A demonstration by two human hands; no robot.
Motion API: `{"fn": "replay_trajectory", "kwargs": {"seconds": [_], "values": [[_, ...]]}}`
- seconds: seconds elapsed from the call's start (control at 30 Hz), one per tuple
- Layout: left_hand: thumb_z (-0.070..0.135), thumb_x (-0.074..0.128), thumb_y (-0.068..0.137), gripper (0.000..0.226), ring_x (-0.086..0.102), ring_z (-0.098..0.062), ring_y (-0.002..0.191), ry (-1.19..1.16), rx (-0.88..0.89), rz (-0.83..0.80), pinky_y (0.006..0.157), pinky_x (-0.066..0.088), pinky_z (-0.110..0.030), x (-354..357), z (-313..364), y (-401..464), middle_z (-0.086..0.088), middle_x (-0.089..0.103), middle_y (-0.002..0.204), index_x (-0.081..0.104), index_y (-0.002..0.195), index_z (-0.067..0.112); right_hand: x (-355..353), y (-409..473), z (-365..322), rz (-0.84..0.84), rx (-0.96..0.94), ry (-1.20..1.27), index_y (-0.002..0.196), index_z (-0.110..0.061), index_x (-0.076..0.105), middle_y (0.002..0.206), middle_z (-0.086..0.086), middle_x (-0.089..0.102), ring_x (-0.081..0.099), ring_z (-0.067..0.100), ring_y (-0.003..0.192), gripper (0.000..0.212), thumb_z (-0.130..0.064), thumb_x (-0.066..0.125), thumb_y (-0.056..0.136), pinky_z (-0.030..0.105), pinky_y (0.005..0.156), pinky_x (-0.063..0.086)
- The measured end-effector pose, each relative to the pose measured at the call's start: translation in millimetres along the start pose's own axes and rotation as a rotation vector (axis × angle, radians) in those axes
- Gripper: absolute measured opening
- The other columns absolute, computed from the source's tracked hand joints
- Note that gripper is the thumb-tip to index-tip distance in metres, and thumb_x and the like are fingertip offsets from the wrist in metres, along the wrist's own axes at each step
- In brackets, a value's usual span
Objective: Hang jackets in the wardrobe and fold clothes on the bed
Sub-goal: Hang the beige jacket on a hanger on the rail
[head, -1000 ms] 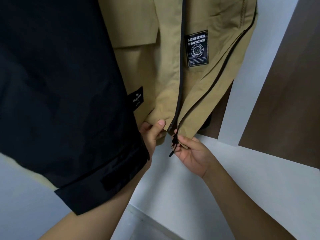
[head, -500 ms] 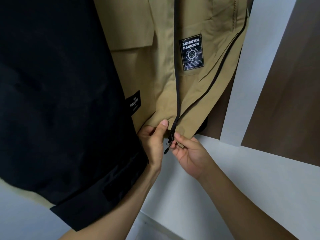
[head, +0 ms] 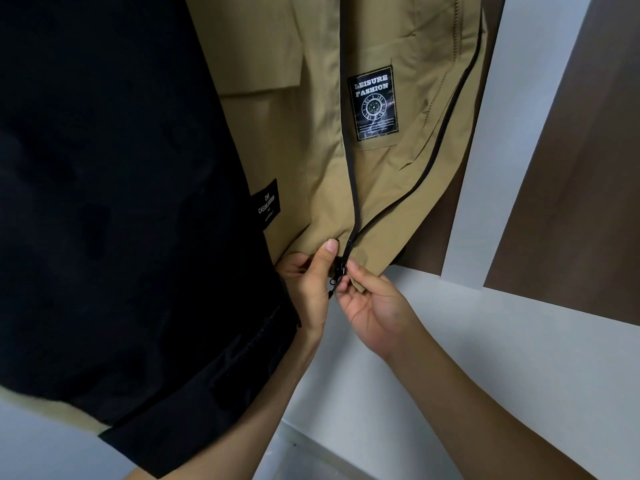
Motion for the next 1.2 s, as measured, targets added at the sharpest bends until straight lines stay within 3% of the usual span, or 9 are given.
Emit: {"fn": "replay_trajectory", "kwargs": {"seconds": [0.07, 0.2, 0.43, 0.63, 0.73, 0.87, 1.0, 1.13, 1.2], "values": [[0.039, 0.075, 0.074, 0.042, 0.066, -0.023, 0.061, 0.003, 0.024, 0.000, 0.068, 0.055, -0.044, 0.1, -1.0, 1.1, -0.012, 0.070, 0.064, 0.069, 0.069, -0.003, 0.0, -0.5, 0.7, 0.007, 0.004, 0.006, 0.107, -0.003, 0.061, 0.086, 0.004, 0.072, 0.063, 0.008, 0.064, 0.029, -0.003, 0.065, 0.078, 0.020, 0.059, 0.053], [0.042, 0.075, 0.074, 0.045, 0.070, -0.026, 0.071, -0.017, 0.043, 0.015, 0.074, 0.058, -0.042, -0.6, -5.3, 2.9, -0.013, 0.072, 0.073, 0.072, 0.082, -0.002, 2.1, -1.5, 1.8, 0.011, 0.001, 0.024, 0.113, -0.003, 0.060, 0.092, 0.005, 0.072, 0.064, 0.009, 0.068, 0.036, -0.003, 0.065, 0.078, 0.020, 0.060, 0.053], [0.042, 0.074, 0.078, 0.038, 0.064, -0.010, 0.055, 0.023, 0.086, 0.046, 0.058, 0.048, -0.023, -5.3, -5.2, 2.4, -0.002, 0.068, 0.059, 0.070, 0.066, 0.006, 3.1, -2.1, 4.3, 0.016, 0.001, 0.040, 0.111, -0.004, 0.062, 0.094, 0.006, 0.071, 0.064, 0.009, 0.070, 0.033, -0.003, 0.064, 0.078, 0.020, 0.061, 0.053], [0.031, 0.074, 0.080, 0.023, 0.065, -0.006, 0.057, 0.035, 0.107, 0.013, 0.059, 0.052, -0.022, -2.7, 2.4, -0.8, 0.002, 0.070, 0.059, 0.071, 0.059, 0.022, 3.8, -0.9, 3.7, 0.019, 0.005, 0.080, 0.110, -0.003, 0.063, 0.095, 0.008, 0.070, 0.065, 0.011, 0.070, 0.035, -0.002, 0.068, 0.076, 0.021, 0.061, 0.053], [0.019, 0.074, 0.085, 0.031, 0.063, -0.002, 0.055, 0.024, 0.117, -0.006, 0.057, 0.049, -0.017, -0.5, 3.6, -1.3, 0.006, 0.069, 0.057, 0.071, 0.055, 0.026, 3.8, -1.0, 3.6, 0.022, 0.004, 0.089, 0.105, -0.003, 0.064, 0.093, 0.008, 0.071, 0.066, 0.011, 0.069, 0.031, -0.002, 0.069, 0.074, 0.021, 0.060, 0.053], [0.025, 0.074, 0.083, 0.034, 0.055, -0.003, 0.049, -0.002, 0.082, 0.008, 0.053, 0.046, -0.023, -0.9, 3.6, -0.3, 0.007, 0.061, 0.049, 0.066, 0.051, 0.019, 4.3, -1.4, 2.7, 0.024, -0.001, 0.082, 0.098, -0.004, 0.066, 0.089, 0.007, 0.072, 0.066, 0.011, 0.068, 0.025, -0.002, 0.069, 0.074, 0.021, 0.059, 0.053], [0.038, 0.072, 0.077, 0.032, 0.062, -0.015, 0.059, -0.025, 0.045, -0.006, 0.064, 0.056, -0.044, 0.3, 2.9, 0.5, -0.013, 0.068, 0.063, 0.068, 0.063, 0.010, 3.4, -1.8, 3.4, 0.021, -0.008, 0.067, 0.093, -0.005, 0.070, 0.090, 0.008, 0.072, 0.066, 0.011, 0.068, 0.019, -0.002, 0.068, 0.074, 0.021, 0.060, 0.053], [0.036, 0.072, 0.078, 0.028, 0.061, -0.012, 0.058, -0.047, 0.049, -0.023, 0.061, 0.054, -0.035, 1.0, 4.0, -1.0, -0.004, 0.068, 0.060, 0.069, 0.062, 0.012, 4.5, -1.8, 3.2, 0.008, -0.017, 0.057, 0.087, -0.007, 0.075, 0.089, 0.006, 0.073, 0.066, 0.010, 0.068, 0.015, -0.003, 0.068, 0.074, 0.021, 0.060, 0.053], [0.033, 0.073, 0.079, 0.030, 0.060, -0.012, 0.058, -0.064, 0.036, -0.025, 0.063, 0.052, -0.036, 1.7, 3.5, -1.2, -0.001, 0.064, 0.057, 0.067, 0.057, 0.014, 5.3, -1.8, 2.8, 0.003, -0.019, 0.051, 0.081, -0.009, 0.078, 0.088, 0.005, 0.073, 0.066, 0.010, 0.067, 0.014, -0.003, 0.068, 0.074, 0.020, 0.060, 0.053]]}}
Point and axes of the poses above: each hand's wrist, its own y-axis towards the middle knuckle, its own x-axis out of the palm, z = x × y, the point moved 6 cm from there along y, towards the middle knuckle
